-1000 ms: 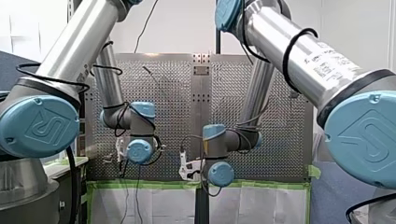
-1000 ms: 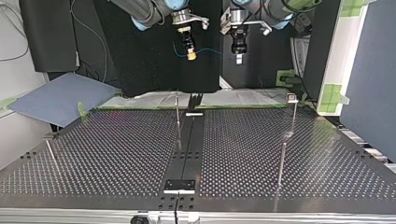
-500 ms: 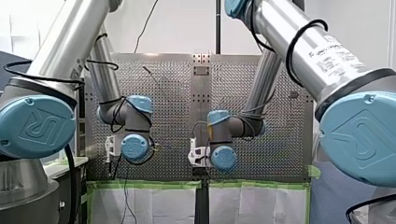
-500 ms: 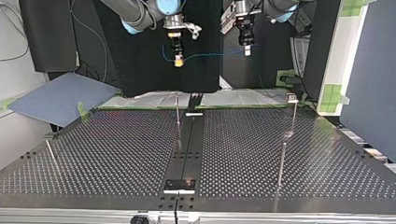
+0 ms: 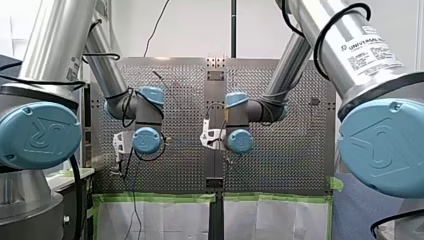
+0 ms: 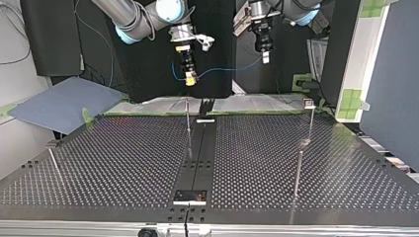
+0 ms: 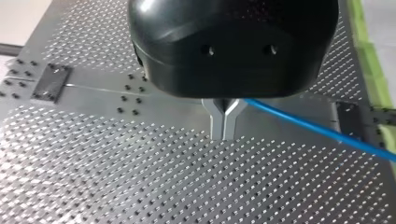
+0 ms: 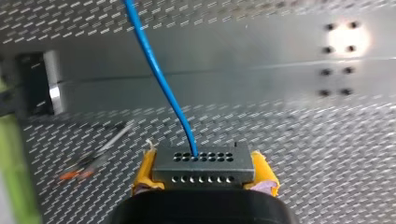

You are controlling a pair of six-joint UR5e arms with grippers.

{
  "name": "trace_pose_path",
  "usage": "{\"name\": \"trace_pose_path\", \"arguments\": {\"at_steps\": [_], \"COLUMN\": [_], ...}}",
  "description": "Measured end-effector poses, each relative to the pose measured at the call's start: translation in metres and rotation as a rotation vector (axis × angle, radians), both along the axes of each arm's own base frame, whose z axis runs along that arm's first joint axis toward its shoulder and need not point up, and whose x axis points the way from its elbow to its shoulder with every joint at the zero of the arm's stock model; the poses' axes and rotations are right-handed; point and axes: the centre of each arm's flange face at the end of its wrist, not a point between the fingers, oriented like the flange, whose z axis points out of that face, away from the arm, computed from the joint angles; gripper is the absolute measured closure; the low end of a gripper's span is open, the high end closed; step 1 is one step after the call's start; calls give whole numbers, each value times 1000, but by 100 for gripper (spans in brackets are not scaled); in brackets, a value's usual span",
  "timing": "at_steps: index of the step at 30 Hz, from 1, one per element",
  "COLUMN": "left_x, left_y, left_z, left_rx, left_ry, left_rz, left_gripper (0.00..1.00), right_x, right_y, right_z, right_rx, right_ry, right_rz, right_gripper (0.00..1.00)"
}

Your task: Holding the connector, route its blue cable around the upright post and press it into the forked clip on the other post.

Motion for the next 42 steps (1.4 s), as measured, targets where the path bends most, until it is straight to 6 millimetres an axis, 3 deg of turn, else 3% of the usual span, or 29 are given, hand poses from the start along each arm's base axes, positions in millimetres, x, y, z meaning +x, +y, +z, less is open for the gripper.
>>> {"name": "trace_pose_path", "arguments": {"at_steps": [8, 26, 35, 42], "left_x": [13, 44, 58, 77], "left_y": [-4, -17, -10, 4], "left_z": [39, 162, 220, 258], "left_rx": [-48, -184, -217, -233], "left_ry": [-49, -207, -262, -295], "left_rz": [29, 65, 112, 136], "left_gripper": [100, 100, 100, 100], "right_x": [10, 11, 18, 28], "right_y": [-15, -32, -43, -53], "right_z": [60, 197, 229, 231], "right_rx": [-41, -201, -251, -255], "right_ry": [-54, -213, -246, -244], "right_rz": [25, 82, 124, 149], "right_gripper": [100, 100, 100, 100]}}
